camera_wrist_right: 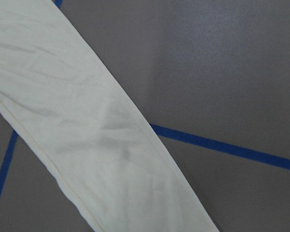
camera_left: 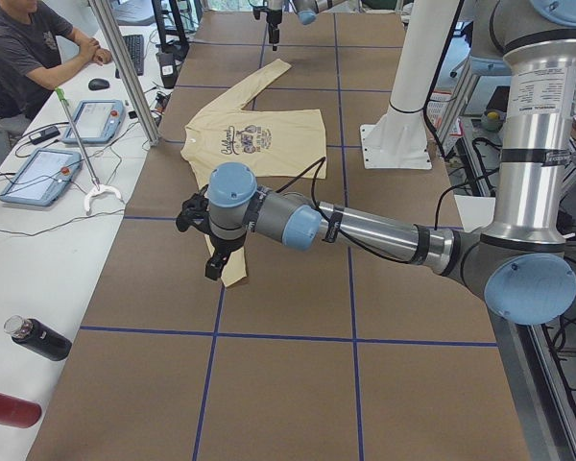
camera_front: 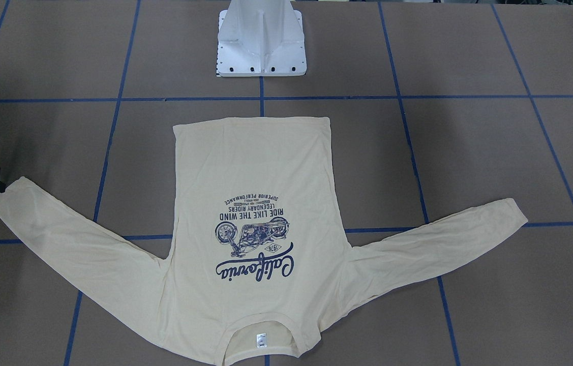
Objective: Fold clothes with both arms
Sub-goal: 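Lower the right gripper onto the sleeve cuff nearest it and grasp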
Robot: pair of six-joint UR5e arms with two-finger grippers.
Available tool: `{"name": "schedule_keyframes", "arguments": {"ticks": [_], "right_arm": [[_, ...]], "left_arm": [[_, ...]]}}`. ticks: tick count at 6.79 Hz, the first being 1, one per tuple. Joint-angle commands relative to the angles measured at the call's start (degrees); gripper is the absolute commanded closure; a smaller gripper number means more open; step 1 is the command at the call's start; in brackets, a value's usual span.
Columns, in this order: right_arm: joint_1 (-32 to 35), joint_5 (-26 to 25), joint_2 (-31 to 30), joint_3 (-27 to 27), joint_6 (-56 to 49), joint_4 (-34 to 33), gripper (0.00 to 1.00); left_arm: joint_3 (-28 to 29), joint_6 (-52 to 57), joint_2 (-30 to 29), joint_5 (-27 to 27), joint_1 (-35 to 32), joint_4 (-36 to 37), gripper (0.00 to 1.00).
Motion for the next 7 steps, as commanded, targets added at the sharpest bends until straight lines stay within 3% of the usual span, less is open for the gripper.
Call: {"name": "schedule_keyframes", "arguments": {"ticks": [1, 7], "right_arm": [[-4.3, -4.0, 1.1, -2.5, 3.9, 0.4, 0.0], [-4.3, -3.2, 0.1, -6.5, 3.1, 0.5, 0.0]], "left_arm": [[1.1, -4.0, 0.3, 0.0, 0.8, -3.6, 0.0], [1.5, -4.0, 0.1, -0.1, 1.4, -3.9, 0.0]]}}
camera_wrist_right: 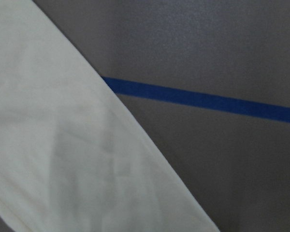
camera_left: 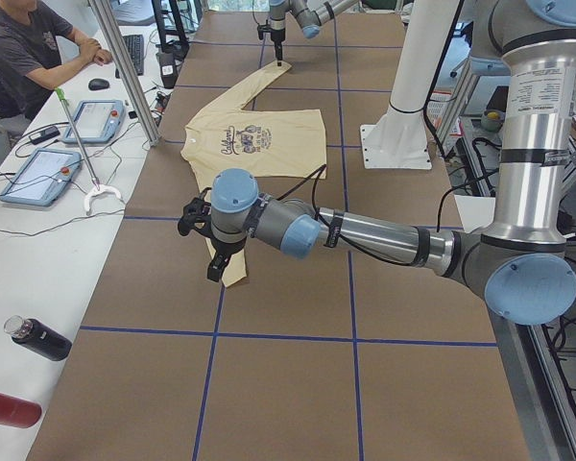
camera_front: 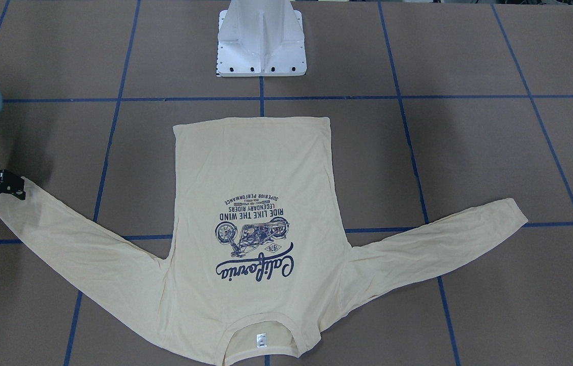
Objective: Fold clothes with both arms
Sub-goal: 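Lower the right gripper onto the sleeve cuff nearest it and grasp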
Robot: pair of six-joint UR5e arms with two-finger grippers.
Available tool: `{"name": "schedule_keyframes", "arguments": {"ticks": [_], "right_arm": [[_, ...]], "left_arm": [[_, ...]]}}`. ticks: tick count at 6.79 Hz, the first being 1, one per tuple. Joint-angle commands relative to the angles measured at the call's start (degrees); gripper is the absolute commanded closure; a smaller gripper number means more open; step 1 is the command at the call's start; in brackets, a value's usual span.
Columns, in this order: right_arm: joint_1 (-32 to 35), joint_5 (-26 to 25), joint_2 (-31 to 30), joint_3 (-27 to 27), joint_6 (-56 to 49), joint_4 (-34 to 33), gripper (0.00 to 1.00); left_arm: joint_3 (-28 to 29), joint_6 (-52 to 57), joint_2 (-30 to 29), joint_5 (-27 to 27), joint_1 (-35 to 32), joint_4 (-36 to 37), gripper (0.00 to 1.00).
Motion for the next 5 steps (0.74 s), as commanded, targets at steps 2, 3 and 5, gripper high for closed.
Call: {"name": "schedule_keyframes", "arguments": {"ticks": [2, 3, 5], "right_arm": [[0.0, 0.3, -0.2, -0.1, 0.0, -0.1, 0.0], [0.1, 0.3, -0.8, -0.1, 0.0, 0.0, 0.01], [0.0, 0.3, -1.3, -0.1, 0.0, 0.0, 0.01]], "left_arm": [[4.7, 0.0, -0.6, 0.0, 0.3, -5.2, 0.0], [6.1, -0.1, -1.1, 0.0, 0.3, -6.2, 0.0], [6.1, -0.2, -1.6, 0.0, 0.3, -6.3, 0.0]]}}
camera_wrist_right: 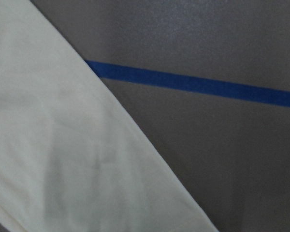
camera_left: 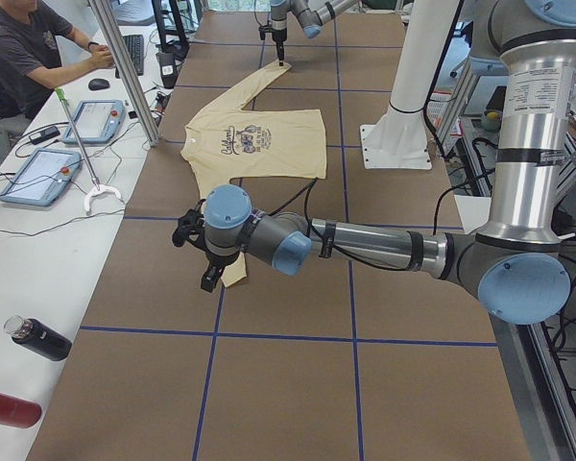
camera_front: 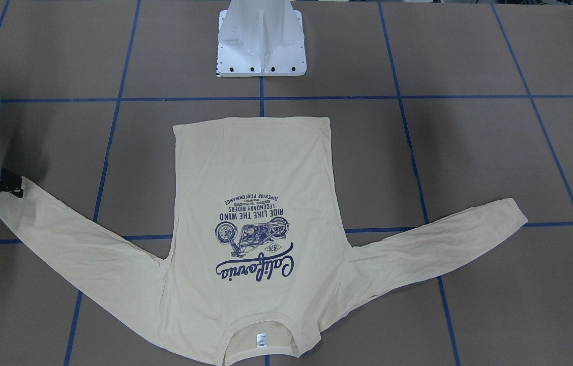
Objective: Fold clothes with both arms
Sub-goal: 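Lower the right gripper onto the sleeve cuff nearest it and grasp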
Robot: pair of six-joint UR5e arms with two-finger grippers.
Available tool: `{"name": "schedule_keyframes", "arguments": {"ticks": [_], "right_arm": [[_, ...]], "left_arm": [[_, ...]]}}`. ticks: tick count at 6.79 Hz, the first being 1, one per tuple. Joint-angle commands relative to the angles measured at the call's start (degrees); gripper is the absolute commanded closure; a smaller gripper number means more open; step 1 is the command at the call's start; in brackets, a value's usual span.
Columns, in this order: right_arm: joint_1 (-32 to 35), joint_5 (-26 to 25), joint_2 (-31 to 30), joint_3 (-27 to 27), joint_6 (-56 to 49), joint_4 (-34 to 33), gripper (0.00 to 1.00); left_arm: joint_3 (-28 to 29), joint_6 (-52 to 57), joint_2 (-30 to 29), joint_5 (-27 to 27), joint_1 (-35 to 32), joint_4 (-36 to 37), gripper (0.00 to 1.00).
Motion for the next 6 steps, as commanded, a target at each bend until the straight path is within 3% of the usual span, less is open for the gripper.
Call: {"name": "schedule_keyframes", "arguments": {"ticks": [1, 2, 3, 5, 6], "right_arm": [[0.0, 0.0, -0.3, -0.1, 0.0, -0.1, 0.06], [-0.1, 0.0, -0.3, -0.1, 0.1, -0.1, 0.13], [0.0, 0.1, -0.3, -0.1, 0.2, -0.1, 0.35], [-0.1, 0.1, -0.2, -0.1, 0.2, -0.1, 0.64], [-0.1, 0.1, -0.2, 0.0, 0.2, -0.1, 0.85]], "left_arm": [[0.3, 0.0, -0.2, 0.0, 0.0, -0.3, 0.0], [0.4, 0.0, -0.2, 0.0, 0.0, -0.3, 0.0], [0.4, 0.0, -0.2, 0.0, 0.0, -0.3, 0.0], [0.4, 0.0, -0.2, 0.0, 0.0, -0.4, 0.0], [0.4, 0.0, -0.3, 0.0, 0.0, -0.3, 0.0]]}}
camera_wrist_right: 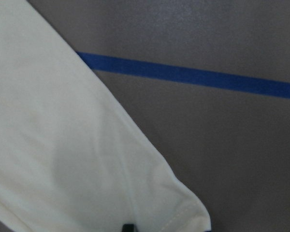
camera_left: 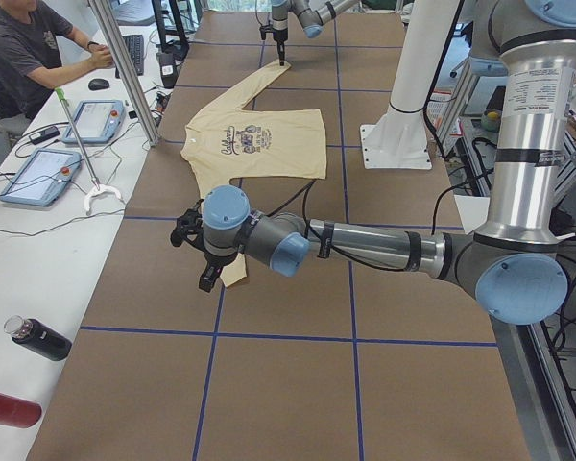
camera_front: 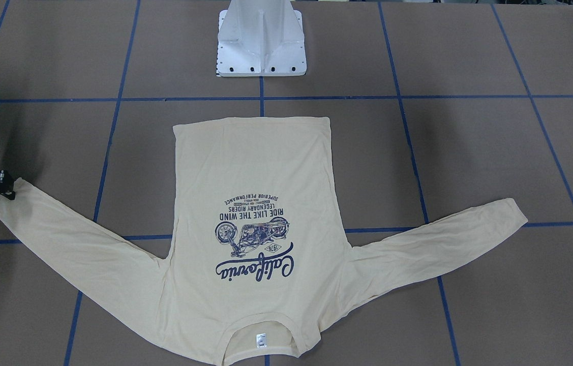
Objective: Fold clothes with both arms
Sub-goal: 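Lower the right gripper onto the sleeve cuff nearest it and grasp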
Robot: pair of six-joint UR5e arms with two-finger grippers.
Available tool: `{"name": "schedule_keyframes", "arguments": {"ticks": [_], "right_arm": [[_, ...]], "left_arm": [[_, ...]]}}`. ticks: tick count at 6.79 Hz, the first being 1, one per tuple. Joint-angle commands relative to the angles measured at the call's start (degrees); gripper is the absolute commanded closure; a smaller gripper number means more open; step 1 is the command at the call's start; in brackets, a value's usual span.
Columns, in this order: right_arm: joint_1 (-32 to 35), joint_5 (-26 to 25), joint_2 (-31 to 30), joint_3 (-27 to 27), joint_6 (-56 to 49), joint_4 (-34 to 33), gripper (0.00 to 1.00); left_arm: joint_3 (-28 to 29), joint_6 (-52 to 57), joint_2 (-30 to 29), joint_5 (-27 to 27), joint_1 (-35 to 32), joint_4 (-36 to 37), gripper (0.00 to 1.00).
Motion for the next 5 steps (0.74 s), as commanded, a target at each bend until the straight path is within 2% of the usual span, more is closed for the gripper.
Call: {"name": "schedule_keyframes", "arguments": {"ticks": [1, 3, 5], "right_arm": [[0.0, 0.1, 0.2, 1.1, 0.0, -0.3, 0.98], [0.1, 2.4, 0.8, 1.8, 0.4, -0.3, 1.0], [0.2, 2.8, 0.1, 4.7, 1.1, -0.2, 1.0]], "left_arm": [[0.0, 0.0, -0.1, 0.0, 0.0, 0.0, 0.0], [0.0, 0.0, -0.1, 0.0, 0.0, 0.0, 0.0], [-0.1, -0.1, -0.1, 0.0, 0.0, 0.1, 0.0]]}}
